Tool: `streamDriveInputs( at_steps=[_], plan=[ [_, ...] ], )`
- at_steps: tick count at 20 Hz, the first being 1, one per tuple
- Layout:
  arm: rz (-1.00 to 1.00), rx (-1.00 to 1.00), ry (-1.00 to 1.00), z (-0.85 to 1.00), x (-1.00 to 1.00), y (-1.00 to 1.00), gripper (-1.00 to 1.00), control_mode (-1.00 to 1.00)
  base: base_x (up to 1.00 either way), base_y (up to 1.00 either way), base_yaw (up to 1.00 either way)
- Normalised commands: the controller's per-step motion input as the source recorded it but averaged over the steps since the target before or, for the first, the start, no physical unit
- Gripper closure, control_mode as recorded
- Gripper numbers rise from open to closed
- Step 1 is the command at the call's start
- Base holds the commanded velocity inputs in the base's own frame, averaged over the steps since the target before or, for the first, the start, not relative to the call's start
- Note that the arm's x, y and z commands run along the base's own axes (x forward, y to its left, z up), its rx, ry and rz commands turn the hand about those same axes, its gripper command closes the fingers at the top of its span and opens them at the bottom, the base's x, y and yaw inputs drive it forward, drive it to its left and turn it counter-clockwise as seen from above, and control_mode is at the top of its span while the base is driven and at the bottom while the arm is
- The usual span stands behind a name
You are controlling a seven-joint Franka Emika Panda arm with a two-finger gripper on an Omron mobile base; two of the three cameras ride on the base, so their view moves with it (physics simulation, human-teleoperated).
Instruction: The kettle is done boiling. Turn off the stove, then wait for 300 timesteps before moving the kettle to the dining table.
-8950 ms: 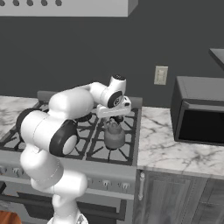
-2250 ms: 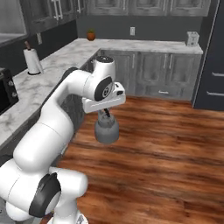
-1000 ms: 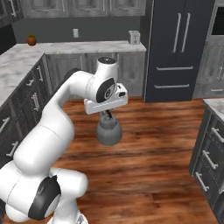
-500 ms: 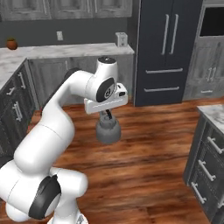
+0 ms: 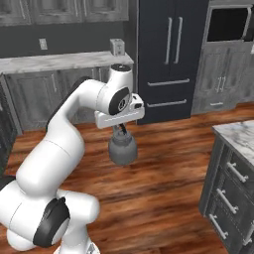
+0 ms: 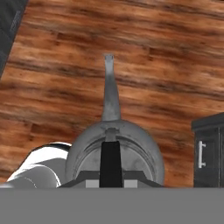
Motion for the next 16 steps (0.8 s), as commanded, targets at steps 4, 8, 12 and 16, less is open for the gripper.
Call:
streamDriveInputs(
  at_steps=[4, 8, 12, 16],
  plan=[
    [0.0, 0.0, 0.0, 0.0, 0.0, 0.0, 1.0, 1.0, 0.72, 0.0, -0.29],
    [0.0, 0.0, 0.0, 0.0, 0.0, 0.0, 1.0, 1.0, 0.88, 0.0, -0.3],
    [0.0, 0.0, 0.0, 0.0, 0.0, 0.0, 1.0, 1.0, 0.96, 0.0, -0.33],
    [0.0, 0.0, 0.0, 0.0, 0.0, 0.0, 1.0, 1.0, 1.0, 0.04, -0.3]
  ],
)
